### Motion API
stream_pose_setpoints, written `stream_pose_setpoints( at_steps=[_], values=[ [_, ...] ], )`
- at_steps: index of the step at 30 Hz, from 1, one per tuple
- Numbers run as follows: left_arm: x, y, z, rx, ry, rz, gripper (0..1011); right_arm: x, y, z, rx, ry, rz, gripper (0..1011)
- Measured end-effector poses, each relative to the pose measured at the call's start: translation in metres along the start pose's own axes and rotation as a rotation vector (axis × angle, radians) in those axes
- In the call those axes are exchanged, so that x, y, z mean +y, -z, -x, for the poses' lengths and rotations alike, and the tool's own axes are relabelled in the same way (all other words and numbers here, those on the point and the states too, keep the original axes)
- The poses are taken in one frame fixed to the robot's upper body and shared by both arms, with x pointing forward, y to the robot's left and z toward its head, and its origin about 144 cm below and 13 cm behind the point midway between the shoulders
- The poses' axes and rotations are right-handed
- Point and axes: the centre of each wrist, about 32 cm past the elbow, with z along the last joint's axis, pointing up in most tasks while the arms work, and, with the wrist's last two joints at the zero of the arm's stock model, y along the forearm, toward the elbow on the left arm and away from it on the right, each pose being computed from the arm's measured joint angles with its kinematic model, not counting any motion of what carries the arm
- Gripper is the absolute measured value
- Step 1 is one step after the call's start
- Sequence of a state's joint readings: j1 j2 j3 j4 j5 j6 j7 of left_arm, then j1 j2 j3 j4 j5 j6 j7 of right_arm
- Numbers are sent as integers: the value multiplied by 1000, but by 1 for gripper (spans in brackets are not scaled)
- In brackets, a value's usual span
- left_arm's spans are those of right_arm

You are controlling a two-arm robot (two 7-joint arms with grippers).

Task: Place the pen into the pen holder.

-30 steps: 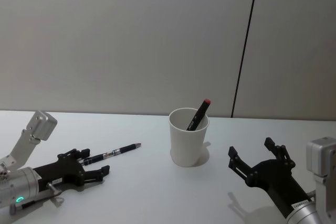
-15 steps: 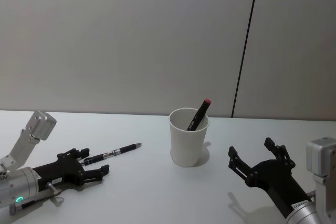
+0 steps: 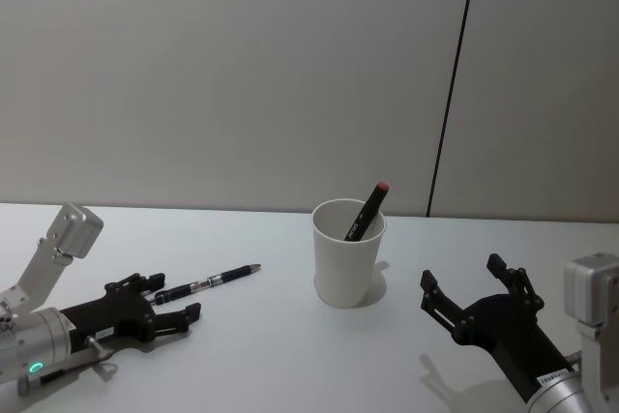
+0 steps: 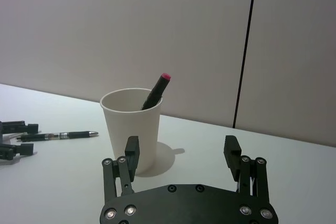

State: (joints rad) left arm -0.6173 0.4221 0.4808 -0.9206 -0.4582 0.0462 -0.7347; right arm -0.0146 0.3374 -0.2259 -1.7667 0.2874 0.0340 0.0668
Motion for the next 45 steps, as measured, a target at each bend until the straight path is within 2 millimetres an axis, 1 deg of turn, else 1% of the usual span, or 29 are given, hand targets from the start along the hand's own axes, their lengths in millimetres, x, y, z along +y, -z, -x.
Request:
stream_pose_setpoints(
  at_steps=[1, 3, 4, 6, 8, 13, 14, 15, 16, 18, 19, 21, 22, 23, 24, 27, 45],
  values=[
    [0, 0, 0, 0, 0, 0, 975, 0, 0, 0, 0, 0, 0, 1001],
    [0, 0, 0, 0, 0, 1, 913, 0, 0, 0, 0, 0, 0, 1001],
    [0, 0, 0, 0, 0, 1, 904, 0, 0, 0, 0, 0, 0, 1001],
    [0, 0, 0, 0, 0, 1, 834, 0, 0, 0, 0, 0, 0, 1001],
    [0, 0, 0, 0, 0, 1, 795, 0, 0, 0, 0, 0, 0, 1001],
    [0, 0, 0, 0, 0, 1, 623, 0, 0, 0, 0, 0, 0, 1001],
    [0, 0, 0, 0, 0, 1, 603, 0, 0, 0, 0, 0, 0, 1001],
    [0, 0, 0, 0, 0, 1, 542, 0, 0, 0, 0, 0, 0, 1001],
    [0, 0, 0, 0, 0, 1, 542, 0, 0, 0, 0, 0, 0, 1001],
    [0, 0, 0, 0, 1, 1, 480, 0, 0, 0, 0, 0, 0, 1001],
    [0, 0, 0, 0, 1, 1, 419, 0, 0, 0, 0, 0, 0, 1001],
    [0, 0, 0, 0, 1, 1, 382, 0, 0, 0, 0, 0, 0, 1001],
    [0, 0, 0, 0, 1, 1, 312, 0, 0, 0, 0, 0, 0, 1001],
    [0, 0, 0, 0, 1, 1, 312, 0, 0, 0, 0, 0, 0, 1001],
    [0, 0, 0, 0, 1, 1, 271, 0, 0, 0, 0, 0, 0, 1001],
    [0, 0, 0, 0, 1, 1, 194, 0, 0, 0, 0, 0, 0, 1001],
    [0, 0, 0, 0, 2, 1, 186, 0, 0, 0, 0, 0, 0, 1001]
  ],
)
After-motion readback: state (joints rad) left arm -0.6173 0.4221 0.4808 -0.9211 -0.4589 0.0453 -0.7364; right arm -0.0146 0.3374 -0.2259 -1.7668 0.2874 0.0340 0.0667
